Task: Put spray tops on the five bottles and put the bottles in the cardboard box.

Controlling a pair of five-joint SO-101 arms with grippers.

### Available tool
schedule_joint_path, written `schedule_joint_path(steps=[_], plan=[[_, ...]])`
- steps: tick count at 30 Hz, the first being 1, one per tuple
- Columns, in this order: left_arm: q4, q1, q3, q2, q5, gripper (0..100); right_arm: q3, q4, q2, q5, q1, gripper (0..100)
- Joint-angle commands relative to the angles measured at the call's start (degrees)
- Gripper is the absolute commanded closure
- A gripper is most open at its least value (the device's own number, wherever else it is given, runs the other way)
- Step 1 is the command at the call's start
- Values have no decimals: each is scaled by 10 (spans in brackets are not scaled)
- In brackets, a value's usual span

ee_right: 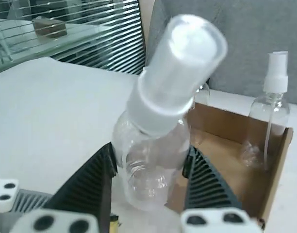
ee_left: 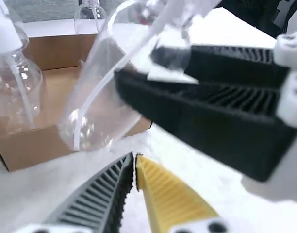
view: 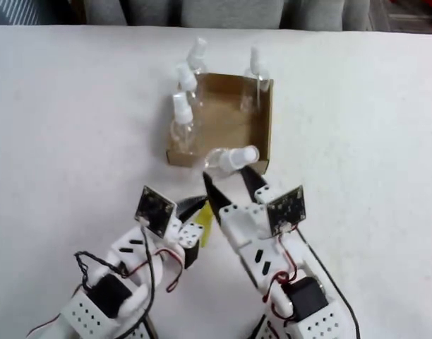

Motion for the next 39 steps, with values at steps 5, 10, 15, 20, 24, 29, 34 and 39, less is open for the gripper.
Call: schedule_joint_path(steps=[5,10,15,20,24,29,34,39], plan=[[62,-44,-1,-6,-129,980,-5,-37,0,19,17,985],[105,-101,-1,-6,-178,980,-46,-75,93,20,18,985],[145,-190,-1,-3,-272,980,-140,-145,281,19,49,985],[149,-240,-1,-2,-309,980,-218,-211,458,19,81,985],[149,-242,-1,-2,-309,980,-258,-269,575,19,100,985],[151,-242,-1,-2,-309,980,-309,-329,703,19,115,985],[162,-238,-1,-2,-309,980,-376,-349,814,19,146,985],[162,-240,-1,-2,-309,980,-422,-387,898,25,165,985]])
